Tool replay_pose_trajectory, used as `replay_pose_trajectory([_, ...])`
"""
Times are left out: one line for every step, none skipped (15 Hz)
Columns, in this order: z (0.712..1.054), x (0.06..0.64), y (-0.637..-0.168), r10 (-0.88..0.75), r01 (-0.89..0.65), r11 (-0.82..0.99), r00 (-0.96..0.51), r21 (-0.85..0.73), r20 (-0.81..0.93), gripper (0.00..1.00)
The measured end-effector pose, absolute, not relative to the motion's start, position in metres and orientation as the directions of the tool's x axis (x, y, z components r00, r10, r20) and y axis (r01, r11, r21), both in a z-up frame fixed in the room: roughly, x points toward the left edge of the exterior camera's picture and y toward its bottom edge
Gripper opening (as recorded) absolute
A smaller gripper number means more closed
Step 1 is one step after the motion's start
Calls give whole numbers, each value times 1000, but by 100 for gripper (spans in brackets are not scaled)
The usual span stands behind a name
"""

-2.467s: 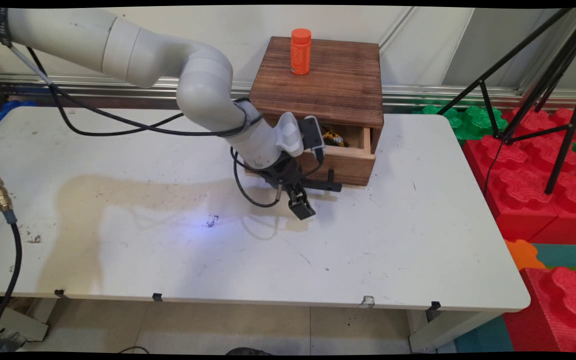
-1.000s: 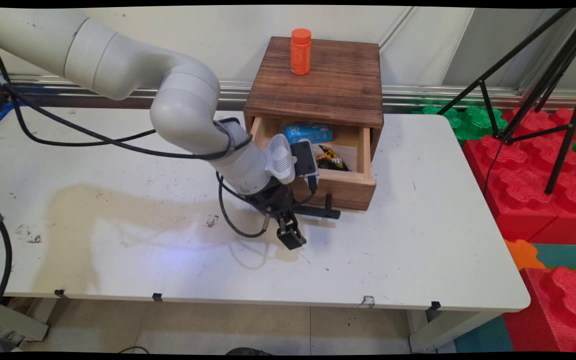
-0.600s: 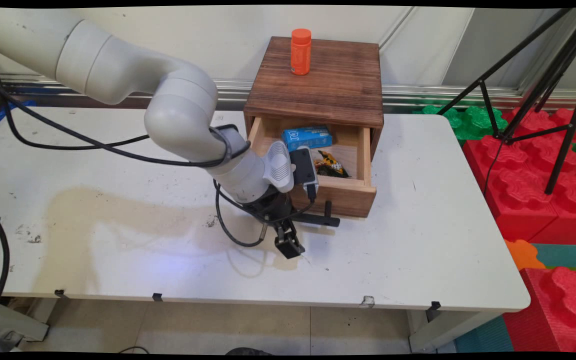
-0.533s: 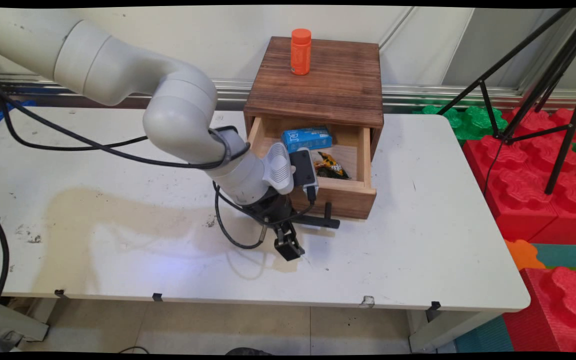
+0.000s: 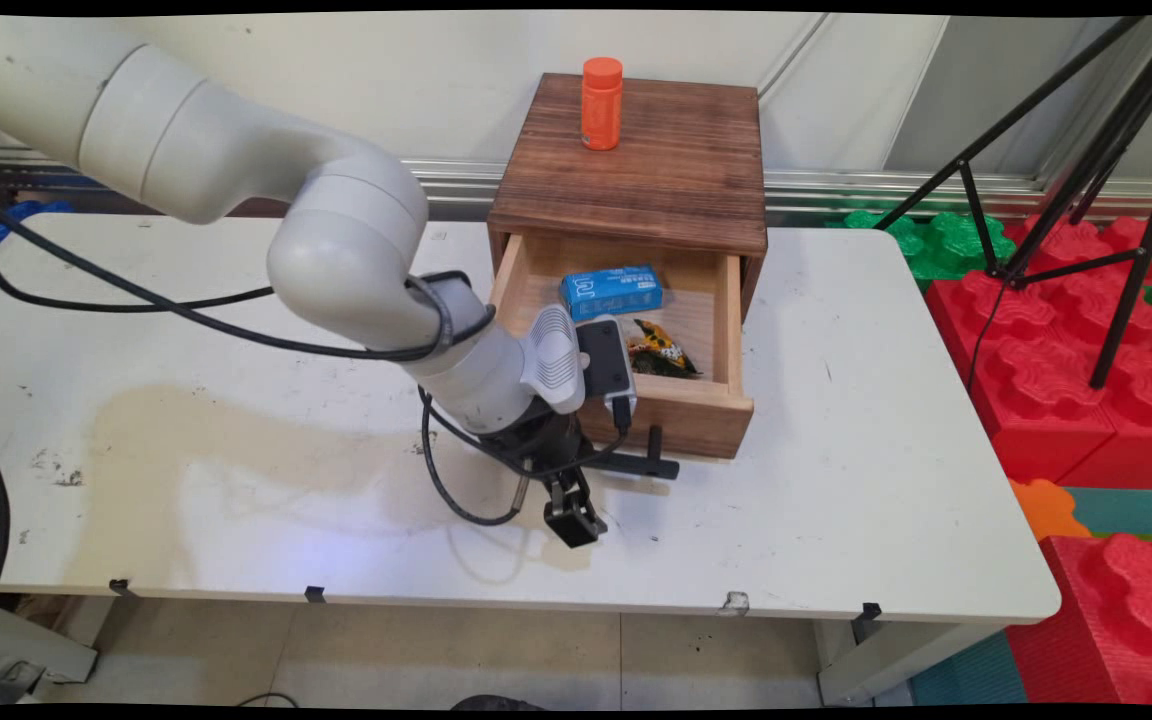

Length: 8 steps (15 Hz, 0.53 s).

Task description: Open the drawer

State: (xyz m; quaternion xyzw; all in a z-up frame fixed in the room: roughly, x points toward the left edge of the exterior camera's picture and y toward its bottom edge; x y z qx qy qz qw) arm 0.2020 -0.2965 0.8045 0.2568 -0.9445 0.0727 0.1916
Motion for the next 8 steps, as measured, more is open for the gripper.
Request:
replay_pose_trajectory([805, 201, -293, -457, -512, 858, -795, -37, 399, 100])
replay_pose_trajectory([806, 200, -290, -457, -511, 859, -796, -35, 398, 100])
replay_pose_trajectory([806, 198, -286, -457, -509, 860, -796, -33, 396, 100])
replay_pose_trajectory([807, 197, -283, -456, -508, 861, -797, -32, 396, 100])
replay_pose_trajectory([807, 196, -281, -456, -508, 861, -797, -31, 395, 100])
replay_pose_trajectory([808, 195, -278, -456, -506, 862, -798, -29, 394, 100])
replay_pose_trajectory([808, 194, -276, -455, -505, 863, -799, -28, 393, 100])
replay_pose_trajectory([808, 193, -274, -455, -504, 863, -800, -26, 392, 100])
